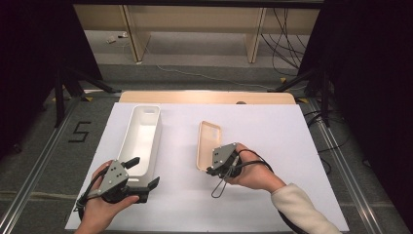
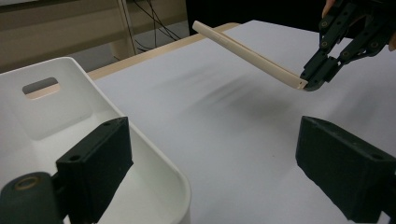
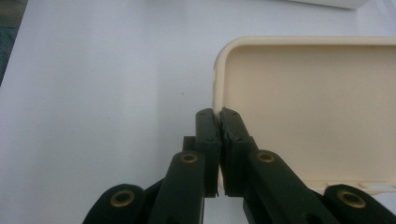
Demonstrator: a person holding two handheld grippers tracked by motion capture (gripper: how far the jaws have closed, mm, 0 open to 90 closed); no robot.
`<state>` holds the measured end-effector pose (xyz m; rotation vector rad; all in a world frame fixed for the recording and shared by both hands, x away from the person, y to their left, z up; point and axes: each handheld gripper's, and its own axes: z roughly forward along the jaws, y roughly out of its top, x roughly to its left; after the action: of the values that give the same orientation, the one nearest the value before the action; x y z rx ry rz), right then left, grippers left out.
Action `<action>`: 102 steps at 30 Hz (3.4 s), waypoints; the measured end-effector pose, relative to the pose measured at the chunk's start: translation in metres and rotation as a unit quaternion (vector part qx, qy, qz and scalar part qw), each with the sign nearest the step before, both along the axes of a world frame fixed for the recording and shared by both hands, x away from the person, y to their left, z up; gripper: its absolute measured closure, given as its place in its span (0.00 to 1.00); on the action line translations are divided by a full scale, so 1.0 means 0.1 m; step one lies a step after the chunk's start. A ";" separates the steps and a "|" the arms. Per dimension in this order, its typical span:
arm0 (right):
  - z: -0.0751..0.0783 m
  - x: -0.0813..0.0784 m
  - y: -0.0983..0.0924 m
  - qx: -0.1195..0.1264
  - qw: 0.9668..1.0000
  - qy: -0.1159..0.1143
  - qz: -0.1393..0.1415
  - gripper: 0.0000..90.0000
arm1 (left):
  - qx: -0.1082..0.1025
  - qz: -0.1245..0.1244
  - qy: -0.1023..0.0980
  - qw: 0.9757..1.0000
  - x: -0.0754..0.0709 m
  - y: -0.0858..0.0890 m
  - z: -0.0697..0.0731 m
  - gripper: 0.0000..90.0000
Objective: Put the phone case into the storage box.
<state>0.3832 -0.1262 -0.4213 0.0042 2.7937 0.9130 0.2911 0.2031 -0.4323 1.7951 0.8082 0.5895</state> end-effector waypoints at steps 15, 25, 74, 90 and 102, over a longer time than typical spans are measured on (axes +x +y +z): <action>0.02 -0.08 -0.04 0.033 0.999 0.002 -0.002 0.98 | 0.003 0.001 -0.002 1.000 0.00 -0.01 0.00 0.12; 0.02 -0.14 -0.01 0.051 0.999 -0.001 0.006 0.98 | -0.007 0.005 -0.006 1.000 0.02 -0.06 0.05 0.14; 0.03 -0.26 -0.03 0.073 0.997 -0.012 0.009 0.98 | -0.003 -0.024 0.046 0.999 0.84 -0.84 0.45 0.17; 0.03 -0.27 -0.01 0.074 0.997 -0.017 0.011 0.98 | 0.011 -0.022 0.070 0.997 1.04 -1.02 0.49 0.17; 0.04 -0.27 -0.01 0.076 0.997 -0.021 0.013 0.98 | 0.027 -0.009 0.087 0.996 1.16 -1.13 0.51 0.09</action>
<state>0.3557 -0.1269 -0.4171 -0.0295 2.6842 1.1173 0.4072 0.0902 -0.3814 1.9206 0.8998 0.4518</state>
